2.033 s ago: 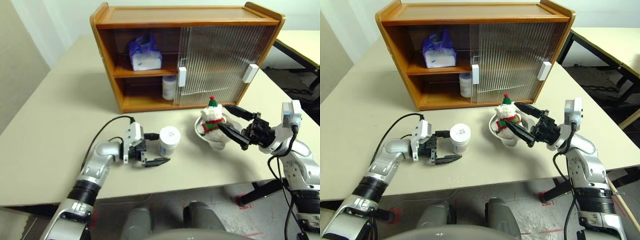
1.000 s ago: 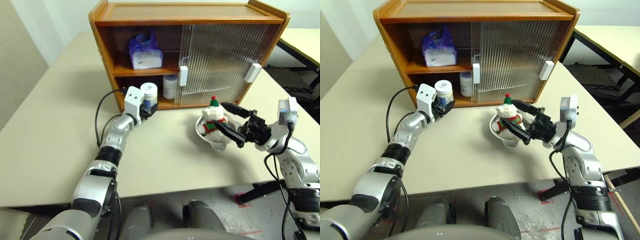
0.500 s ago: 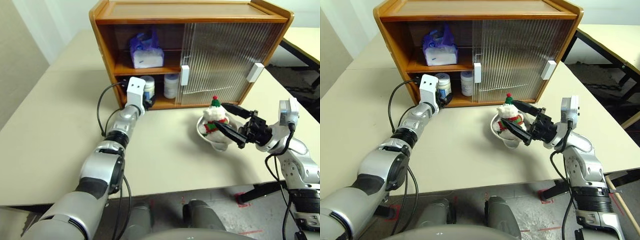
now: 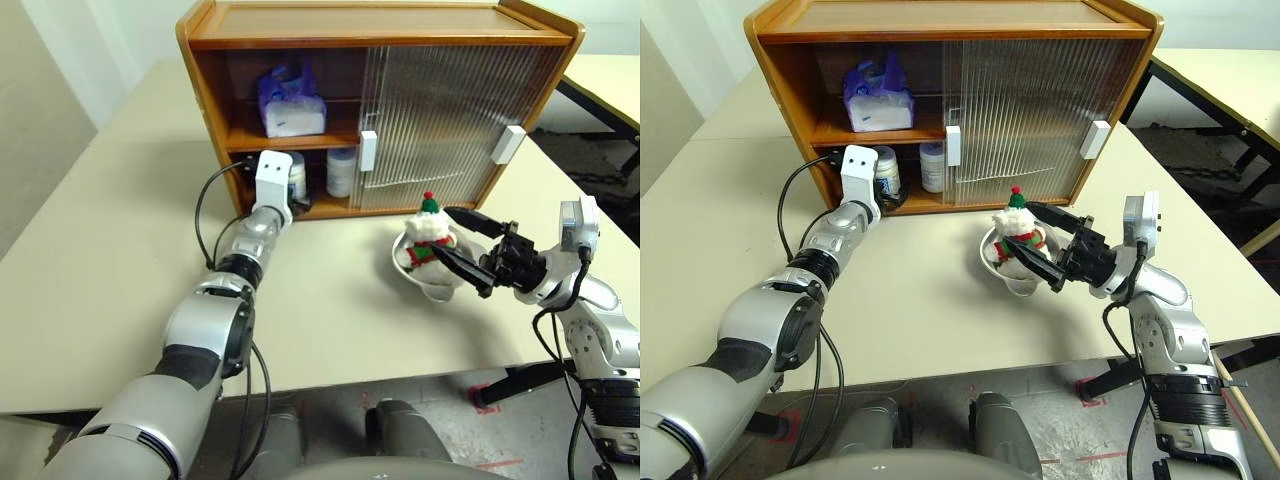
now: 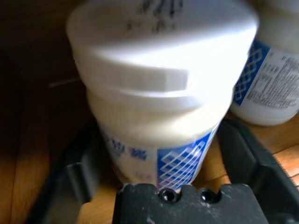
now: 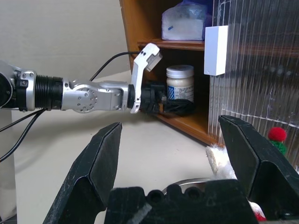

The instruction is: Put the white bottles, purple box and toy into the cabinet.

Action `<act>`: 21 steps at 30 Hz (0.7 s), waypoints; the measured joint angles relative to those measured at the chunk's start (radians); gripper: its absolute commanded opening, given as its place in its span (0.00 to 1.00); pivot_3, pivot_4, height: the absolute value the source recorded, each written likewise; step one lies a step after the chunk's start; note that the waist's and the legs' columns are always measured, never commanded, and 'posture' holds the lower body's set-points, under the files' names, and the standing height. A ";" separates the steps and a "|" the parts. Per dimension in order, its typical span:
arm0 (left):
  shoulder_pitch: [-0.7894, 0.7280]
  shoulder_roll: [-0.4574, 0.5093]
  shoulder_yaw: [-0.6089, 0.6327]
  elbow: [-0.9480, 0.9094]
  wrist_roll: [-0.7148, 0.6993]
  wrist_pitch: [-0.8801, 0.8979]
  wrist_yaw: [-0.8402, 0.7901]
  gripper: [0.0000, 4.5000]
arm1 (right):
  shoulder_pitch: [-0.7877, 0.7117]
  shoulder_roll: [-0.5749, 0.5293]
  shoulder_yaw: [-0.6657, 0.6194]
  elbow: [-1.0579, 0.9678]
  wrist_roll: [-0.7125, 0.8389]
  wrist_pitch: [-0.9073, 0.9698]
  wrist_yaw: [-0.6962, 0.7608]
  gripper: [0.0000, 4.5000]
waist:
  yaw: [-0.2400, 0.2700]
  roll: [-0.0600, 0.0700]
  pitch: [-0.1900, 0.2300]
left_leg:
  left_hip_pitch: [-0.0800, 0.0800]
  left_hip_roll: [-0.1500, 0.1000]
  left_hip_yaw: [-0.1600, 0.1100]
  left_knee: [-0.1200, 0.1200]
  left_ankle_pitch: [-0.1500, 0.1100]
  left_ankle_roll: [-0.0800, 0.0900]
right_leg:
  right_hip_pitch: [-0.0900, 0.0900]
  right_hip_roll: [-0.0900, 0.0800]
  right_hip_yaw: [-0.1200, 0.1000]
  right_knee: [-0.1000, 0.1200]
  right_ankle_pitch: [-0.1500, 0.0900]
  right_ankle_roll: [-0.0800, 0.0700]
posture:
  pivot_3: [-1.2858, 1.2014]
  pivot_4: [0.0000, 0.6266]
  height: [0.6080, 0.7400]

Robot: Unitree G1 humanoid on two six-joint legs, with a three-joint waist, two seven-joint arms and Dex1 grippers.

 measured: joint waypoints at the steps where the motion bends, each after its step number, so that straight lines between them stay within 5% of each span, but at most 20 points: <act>1: -0.001 0.000 0.002 0.000 0.000 -0.001 0.000 0.99 | 0.000 -0.001 0.000 0.000 0.000 0.000 0.001 1.00 | 0.000 0.000 0.000 | 0.000 0.000 0.000 0.000 0.000 0.000 | 0.000 0.000 0.000 0.000 0.000 0.000 | 0.53 0.00 1.00; 13: 0.048 -0.001 0.003 -0.054 -0.001 -0.021 -0.042 0.99 | -0.006 -0.006 0.000 0.004 0.000 0.000 0.013 1.00 | 0.000 0.000 0.000 | 0.000 0.000 0.000 0.000 0.000 0.000 | 0.000 0.000 0.000 0.000 0.000 0.000 | 0.54 0.00 1.00; 21: 0.251 0.024 -0.001 -0.363 -0.010 0.007 -0.126 0.99 | -0.009 -0.004 0.001 0.001 0.000 0.001 0.009 1.00 | 0.003 0.000 0.000 | 0.000 0.000 0.000 0.000 0.000 0.000 | 0.000 0.000 0.000 0.001 0.000 -0.001 | 0.54 0.00 1.00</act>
